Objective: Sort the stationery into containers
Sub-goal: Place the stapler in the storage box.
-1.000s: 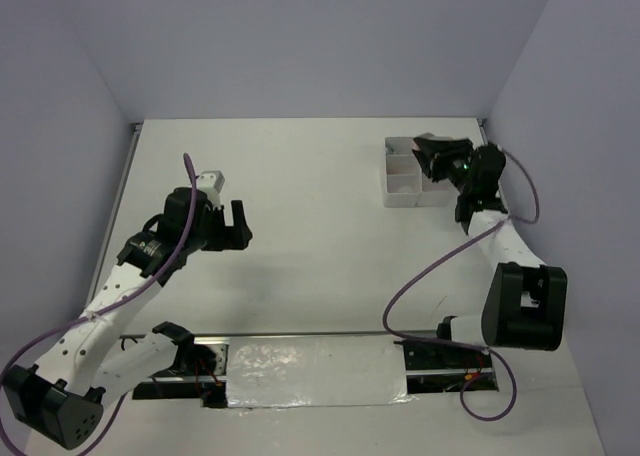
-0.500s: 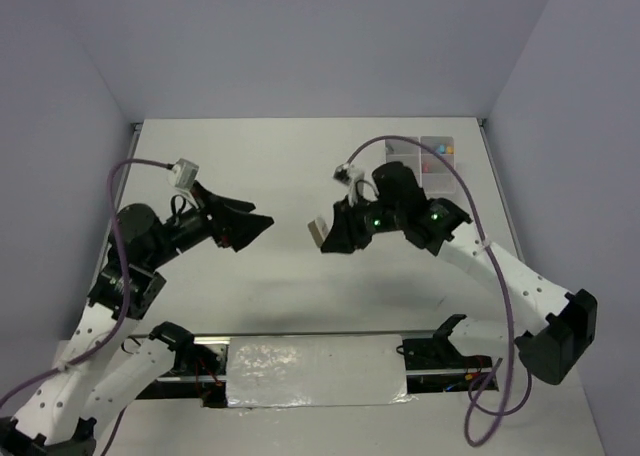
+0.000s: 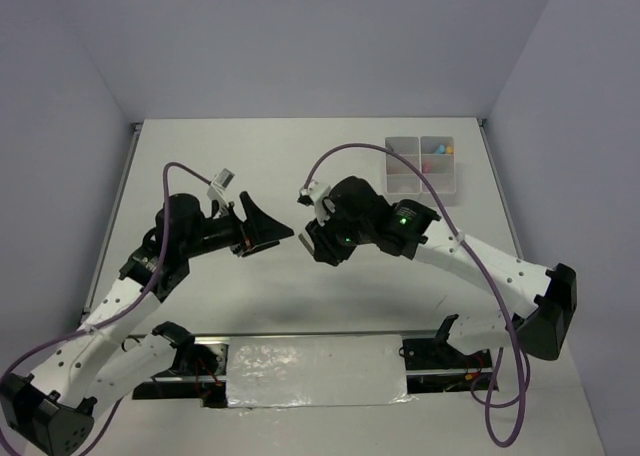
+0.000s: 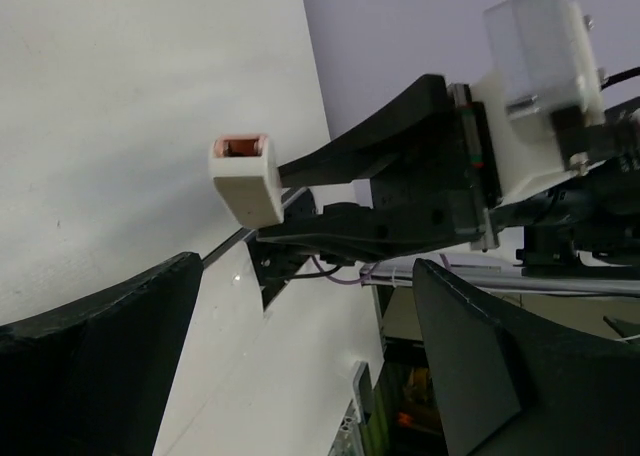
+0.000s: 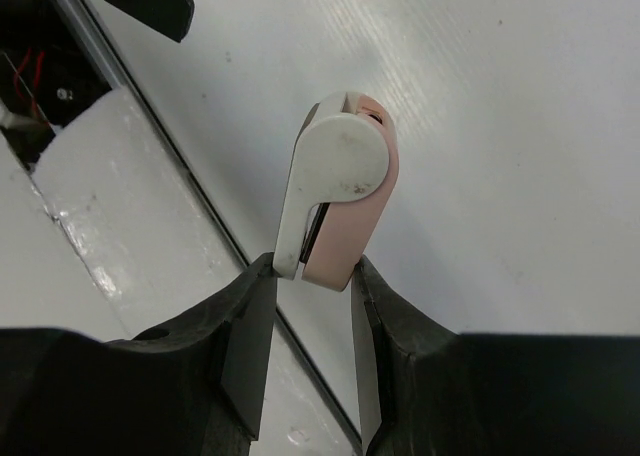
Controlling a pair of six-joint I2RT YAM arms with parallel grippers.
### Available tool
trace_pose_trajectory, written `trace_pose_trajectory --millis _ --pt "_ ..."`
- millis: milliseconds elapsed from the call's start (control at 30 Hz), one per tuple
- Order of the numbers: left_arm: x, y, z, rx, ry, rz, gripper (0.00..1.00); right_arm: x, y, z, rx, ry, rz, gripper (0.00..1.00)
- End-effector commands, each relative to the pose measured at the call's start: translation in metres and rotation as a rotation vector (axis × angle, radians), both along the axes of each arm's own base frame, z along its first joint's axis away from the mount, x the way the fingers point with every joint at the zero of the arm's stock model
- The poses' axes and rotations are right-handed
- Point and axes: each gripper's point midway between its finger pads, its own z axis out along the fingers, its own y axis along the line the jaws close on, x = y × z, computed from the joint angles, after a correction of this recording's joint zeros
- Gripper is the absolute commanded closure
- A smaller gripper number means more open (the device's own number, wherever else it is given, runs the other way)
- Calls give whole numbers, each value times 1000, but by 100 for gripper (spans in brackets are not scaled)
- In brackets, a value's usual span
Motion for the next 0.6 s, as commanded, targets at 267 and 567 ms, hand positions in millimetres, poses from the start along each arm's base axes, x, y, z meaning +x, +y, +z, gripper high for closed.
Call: trace_pose_trajectory --millis 267,567 --pt "8 0 -19 49 60 38 4 -6 30 40 40 -115 63 94" --pt "6 -10 -4 -3 21 1 32 -18 48 42 55 -126 155 94"
